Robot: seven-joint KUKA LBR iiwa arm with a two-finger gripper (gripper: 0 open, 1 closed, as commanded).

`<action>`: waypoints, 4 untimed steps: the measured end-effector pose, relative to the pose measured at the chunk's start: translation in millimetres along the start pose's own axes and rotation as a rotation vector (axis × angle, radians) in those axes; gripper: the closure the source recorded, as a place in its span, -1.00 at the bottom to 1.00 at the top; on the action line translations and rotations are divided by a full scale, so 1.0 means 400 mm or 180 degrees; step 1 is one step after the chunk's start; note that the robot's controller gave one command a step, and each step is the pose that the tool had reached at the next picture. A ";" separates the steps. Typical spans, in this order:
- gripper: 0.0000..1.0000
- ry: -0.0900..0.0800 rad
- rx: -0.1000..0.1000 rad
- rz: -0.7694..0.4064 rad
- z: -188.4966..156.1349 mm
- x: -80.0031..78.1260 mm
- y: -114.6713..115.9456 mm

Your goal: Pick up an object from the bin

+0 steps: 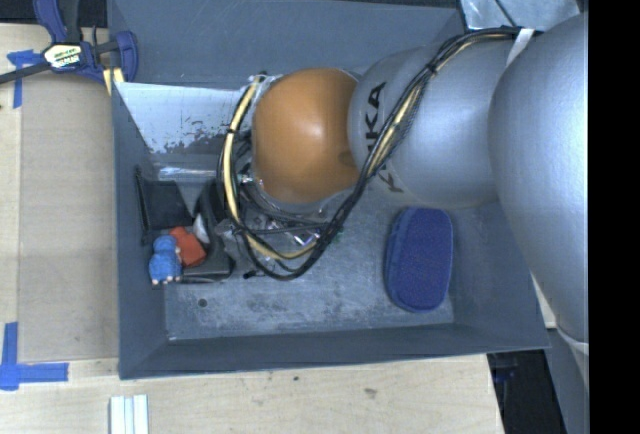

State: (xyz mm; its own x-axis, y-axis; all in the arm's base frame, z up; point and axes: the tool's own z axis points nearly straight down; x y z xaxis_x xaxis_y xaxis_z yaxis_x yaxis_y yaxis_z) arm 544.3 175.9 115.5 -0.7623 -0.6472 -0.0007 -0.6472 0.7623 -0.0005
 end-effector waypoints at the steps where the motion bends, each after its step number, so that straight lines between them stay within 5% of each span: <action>1: 1.00 -0.0031 0.0012 0.0016 -0.305 0.083 0.021; 2: 1.00 0.0003 -0.0013 -0.1334 -0.108 -0.025 0.156; 3: -1.00 -0.0005 -0.0004 -0.1314 -0.114 -0.026 0.150; 4: -1.00 -0.0010 0.0004 -0.1235 0.077 -0.085 0.033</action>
Offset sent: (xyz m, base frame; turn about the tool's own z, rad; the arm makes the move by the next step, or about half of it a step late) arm -0.0326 -0.0153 0.1166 0.0017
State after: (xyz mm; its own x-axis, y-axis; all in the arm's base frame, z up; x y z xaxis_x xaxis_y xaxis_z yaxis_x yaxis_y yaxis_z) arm 561.9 207.9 84.7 -0.4609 -0.8875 -0.0032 -0.8875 0.4609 -0.0024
